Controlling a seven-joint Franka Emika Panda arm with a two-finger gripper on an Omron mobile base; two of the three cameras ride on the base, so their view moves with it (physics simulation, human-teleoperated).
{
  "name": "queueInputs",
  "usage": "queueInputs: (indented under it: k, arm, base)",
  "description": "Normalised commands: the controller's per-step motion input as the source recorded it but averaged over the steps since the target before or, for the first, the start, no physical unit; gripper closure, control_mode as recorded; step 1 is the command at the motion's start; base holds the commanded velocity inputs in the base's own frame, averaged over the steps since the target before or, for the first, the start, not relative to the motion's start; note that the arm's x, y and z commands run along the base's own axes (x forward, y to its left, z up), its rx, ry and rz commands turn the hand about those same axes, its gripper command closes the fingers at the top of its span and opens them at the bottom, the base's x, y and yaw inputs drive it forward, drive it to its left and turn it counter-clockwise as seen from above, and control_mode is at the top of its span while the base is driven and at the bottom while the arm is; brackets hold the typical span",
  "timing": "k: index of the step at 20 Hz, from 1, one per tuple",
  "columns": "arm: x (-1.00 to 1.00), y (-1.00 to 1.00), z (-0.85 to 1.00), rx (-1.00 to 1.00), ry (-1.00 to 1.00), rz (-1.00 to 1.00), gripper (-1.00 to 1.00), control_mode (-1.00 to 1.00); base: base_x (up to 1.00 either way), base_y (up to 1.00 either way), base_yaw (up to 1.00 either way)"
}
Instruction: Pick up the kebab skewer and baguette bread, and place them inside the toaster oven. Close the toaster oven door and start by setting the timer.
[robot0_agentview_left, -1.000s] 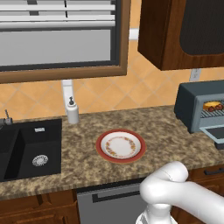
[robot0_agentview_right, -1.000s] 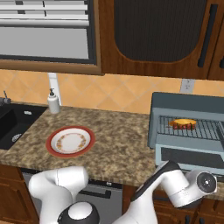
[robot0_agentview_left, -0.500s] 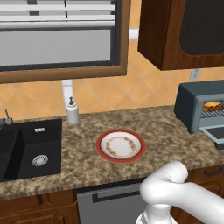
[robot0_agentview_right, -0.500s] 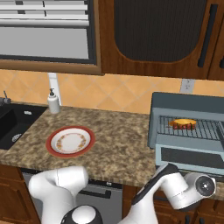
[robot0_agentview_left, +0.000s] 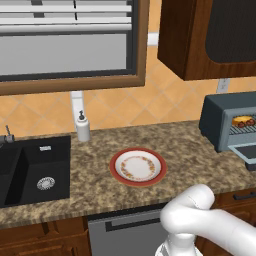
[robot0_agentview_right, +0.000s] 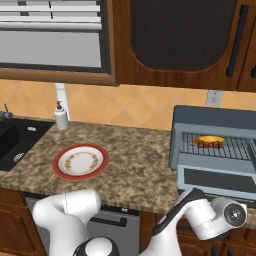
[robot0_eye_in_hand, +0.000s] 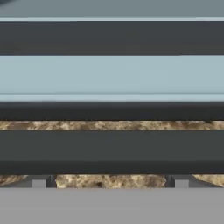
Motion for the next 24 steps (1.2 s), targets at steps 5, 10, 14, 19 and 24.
queueInputs:
  k: [5, 10, 14, 19, 24]
  arm:
    - [0.04, 0.0, 0.08, 0.02, -0.12, 0.0, -1.0, -1.0]
    - [0.32, 0.0, 0.01, 0.03, -0.05, 0.0, -1.0, -1.0]
    - [0.41, 0.0, 0.06, 0.05, -0.05, 0.0, -1.0, -1.0]
    - [0.31, 0.0, 0.24, 0.06, -0.07, 0.0, -1.0, -1.0]
    - [0.28, 0.0, 0.45, 0.04, -0.08, 0.0, -1.0, -1.0]
  base:
    - [0.0, 0.0, 0.0]
    - [0.0, 0.0, 0.0]
    - [0.0, 0.0, 0.0]
    - [0.0, 0.0, 0.0]
    - [0.0, 0.0, 0.0]
